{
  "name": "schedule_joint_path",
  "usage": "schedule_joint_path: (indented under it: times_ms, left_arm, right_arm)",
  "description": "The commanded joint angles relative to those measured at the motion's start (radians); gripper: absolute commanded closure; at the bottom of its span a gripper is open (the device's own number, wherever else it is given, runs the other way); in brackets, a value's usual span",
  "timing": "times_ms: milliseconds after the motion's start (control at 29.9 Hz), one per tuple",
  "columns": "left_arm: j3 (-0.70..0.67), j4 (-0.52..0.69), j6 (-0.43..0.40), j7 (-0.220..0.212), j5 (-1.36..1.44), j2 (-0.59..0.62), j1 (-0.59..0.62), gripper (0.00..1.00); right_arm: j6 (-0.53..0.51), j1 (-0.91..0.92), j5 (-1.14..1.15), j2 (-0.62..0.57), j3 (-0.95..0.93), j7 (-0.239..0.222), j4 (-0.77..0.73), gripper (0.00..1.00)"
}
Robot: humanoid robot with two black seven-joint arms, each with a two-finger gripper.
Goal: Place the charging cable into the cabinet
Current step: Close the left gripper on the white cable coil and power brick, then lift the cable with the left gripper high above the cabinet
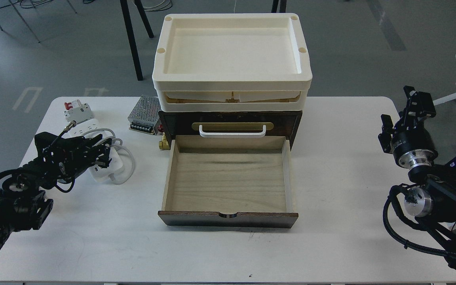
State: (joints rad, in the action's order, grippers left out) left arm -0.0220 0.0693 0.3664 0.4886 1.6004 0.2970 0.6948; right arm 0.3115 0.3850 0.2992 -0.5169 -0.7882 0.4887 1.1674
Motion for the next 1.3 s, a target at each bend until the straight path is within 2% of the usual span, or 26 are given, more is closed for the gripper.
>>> schedule_joint_path:
  times_ms: [0,568,735,1136,1270]
  left_arm:
    - [-0.007,0.0,0.003,0.0,-0.005,-0.007,0.002,0.97]
    - [-0.013,0.012,-0.011,0.0,-0.425,0.093,0.003,0.97]
    - [-0.015,0.014,-0.04,0.0,-0.523,0.122,0.005,0.97]
    - [-0.041,0.015,-0.194,0.0,-0.816,0.212,0.018,1.0]
    - [-0.073,0.017,-0.292,0.0,-0.902,0.269,0.063,1.0]
  right_arm:
    - [0.0,-0.002,0.0,0.0,0.0,0.0,0.0,0.01]
    - [0.0,-0.002,0.002,0.002,0.001,0.0,0.0,0.01]
    - [0.0,-0.002,0.0,0.002,0.001,0.0,0.0,0.01]
    - [0.0,-0.002,0.002,0.002,0.001,0.0,0.0,0.01]
    - [0.0,-0.002,0.002,0.002,0.001,0.0,-0.002,0.01]
